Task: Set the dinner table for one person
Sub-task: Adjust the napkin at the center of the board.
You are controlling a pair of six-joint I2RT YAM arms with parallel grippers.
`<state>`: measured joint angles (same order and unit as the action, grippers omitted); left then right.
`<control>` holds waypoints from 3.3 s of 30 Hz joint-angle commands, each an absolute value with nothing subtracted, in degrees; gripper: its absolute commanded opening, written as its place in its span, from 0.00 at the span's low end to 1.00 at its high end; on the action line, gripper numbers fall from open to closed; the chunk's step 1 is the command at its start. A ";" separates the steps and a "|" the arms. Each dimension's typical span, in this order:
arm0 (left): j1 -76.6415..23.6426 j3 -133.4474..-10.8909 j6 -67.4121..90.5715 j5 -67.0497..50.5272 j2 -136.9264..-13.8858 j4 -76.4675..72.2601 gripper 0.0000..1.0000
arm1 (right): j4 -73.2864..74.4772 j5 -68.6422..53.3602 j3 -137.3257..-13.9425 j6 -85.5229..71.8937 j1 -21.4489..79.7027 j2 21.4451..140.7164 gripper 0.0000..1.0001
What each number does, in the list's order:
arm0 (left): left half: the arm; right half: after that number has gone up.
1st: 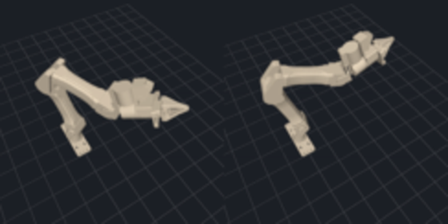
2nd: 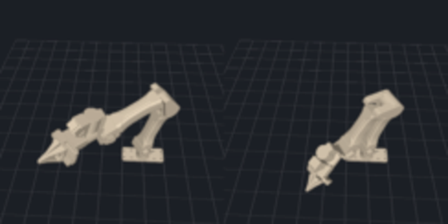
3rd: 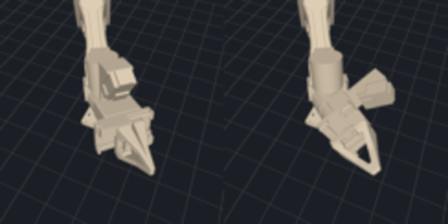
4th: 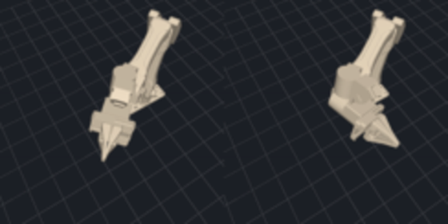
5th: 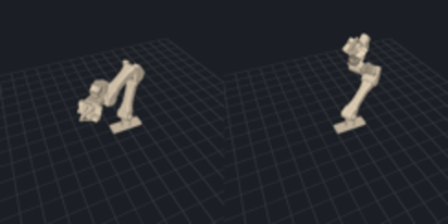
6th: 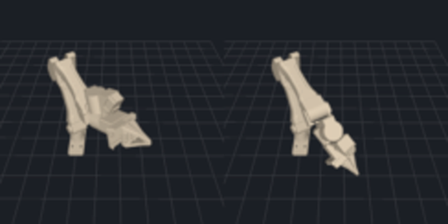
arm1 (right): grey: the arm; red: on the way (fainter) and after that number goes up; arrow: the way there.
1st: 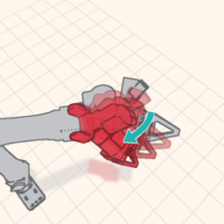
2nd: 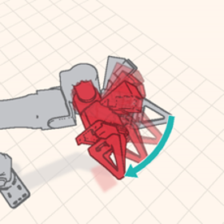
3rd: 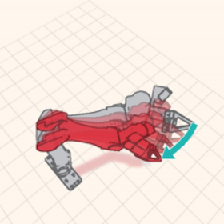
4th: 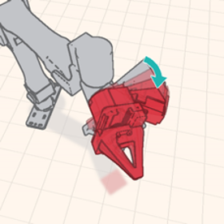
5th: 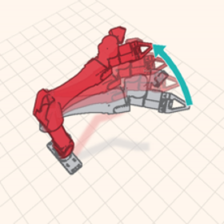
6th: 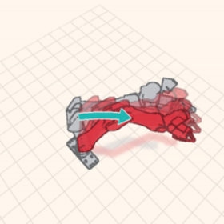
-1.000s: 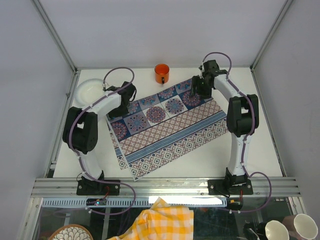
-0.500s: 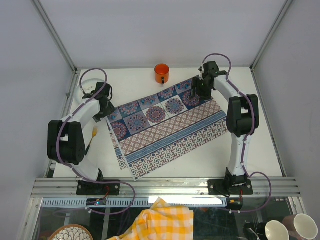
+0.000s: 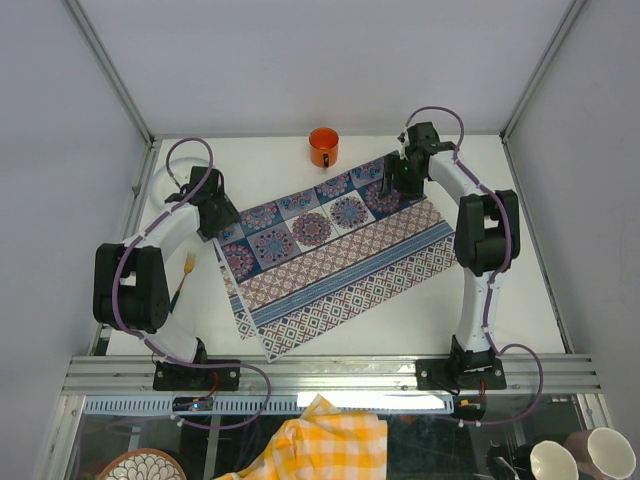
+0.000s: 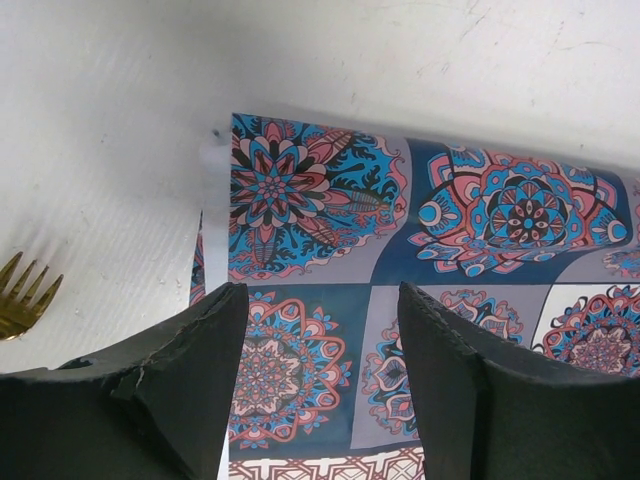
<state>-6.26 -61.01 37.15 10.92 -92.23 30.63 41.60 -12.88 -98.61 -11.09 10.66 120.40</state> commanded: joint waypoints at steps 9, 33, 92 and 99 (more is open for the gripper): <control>-3.95 -62.50 37.70 14.92 -91.75 32.23 0.63 | 40.03 -13.25 -98.81 -11.49 10.48 116.02 0.64; -1.95 -62.24 36.30 8.00 -95.56 25.95 0.57 | 40.34 -12.73 -98.46 -11.34 10.37 115.92 0.64; 8.95 -75.44 51.62 -8.35 -103.37 15.09 0.06 | 40.23 -13.85 -91.61 -11.34 10.28 109.69 0.61; 9.04 -79.52 51.05 -11.76 -106.98 15.69 0.28 | 40.14 -14.22 -91.27 -11.33 10.31 109.43 0.61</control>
